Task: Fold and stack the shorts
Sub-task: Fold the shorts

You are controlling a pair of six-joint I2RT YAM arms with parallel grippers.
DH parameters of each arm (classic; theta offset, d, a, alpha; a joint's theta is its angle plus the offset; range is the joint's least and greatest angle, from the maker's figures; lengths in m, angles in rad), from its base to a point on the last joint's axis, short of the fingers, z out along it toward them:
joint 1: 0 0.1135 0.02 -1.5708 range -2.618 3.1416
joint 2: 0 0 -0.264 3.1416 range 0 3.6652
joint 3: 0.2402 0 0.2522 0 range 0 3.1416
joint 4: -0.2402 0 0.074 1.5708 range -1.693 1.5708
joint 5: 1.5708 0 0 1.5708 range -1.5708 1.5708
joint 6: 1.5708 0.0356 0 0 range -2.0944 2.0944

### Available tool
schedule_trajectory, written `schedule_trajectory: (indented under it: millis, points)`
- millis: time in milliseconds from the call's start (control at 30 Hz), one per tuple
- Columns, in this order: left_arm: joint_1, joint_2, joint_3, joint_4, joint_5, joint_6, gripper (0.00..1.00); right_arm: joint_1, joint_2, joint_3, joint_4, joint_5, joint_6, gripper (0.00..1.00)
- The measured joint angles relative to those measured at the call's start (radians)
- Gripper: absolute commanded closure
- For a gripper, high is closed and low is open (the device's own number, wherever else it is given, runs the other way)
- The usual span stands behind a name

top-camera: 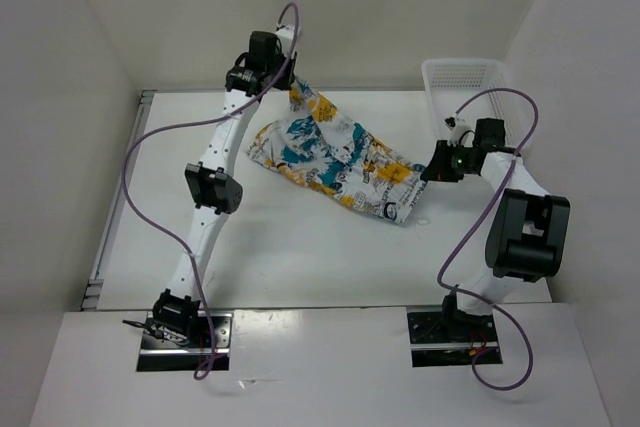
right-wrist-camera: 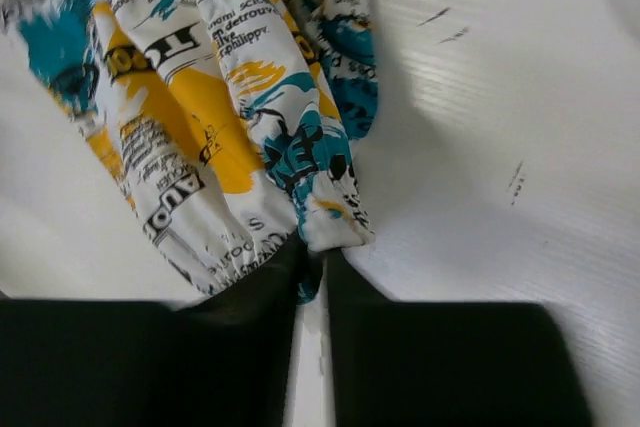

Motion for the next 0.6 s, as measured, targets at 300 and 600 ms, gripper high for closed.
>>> schedule_trajectory:
  millis: [300, 600]
  points:
    - [0.010, 0.074, -0.003, -0.045, -0.123, 0.002, 0.02, 0.000, 0.052, 0.112, 0.050, 0.177, 0.060, 0.18]
    - [0.126, 0.022, -0.012, -0.364, -0.002, 0.000, 0.00, 0.022, -0.138, 0.013, -0.068, 0.187, -0.037, 0.18]
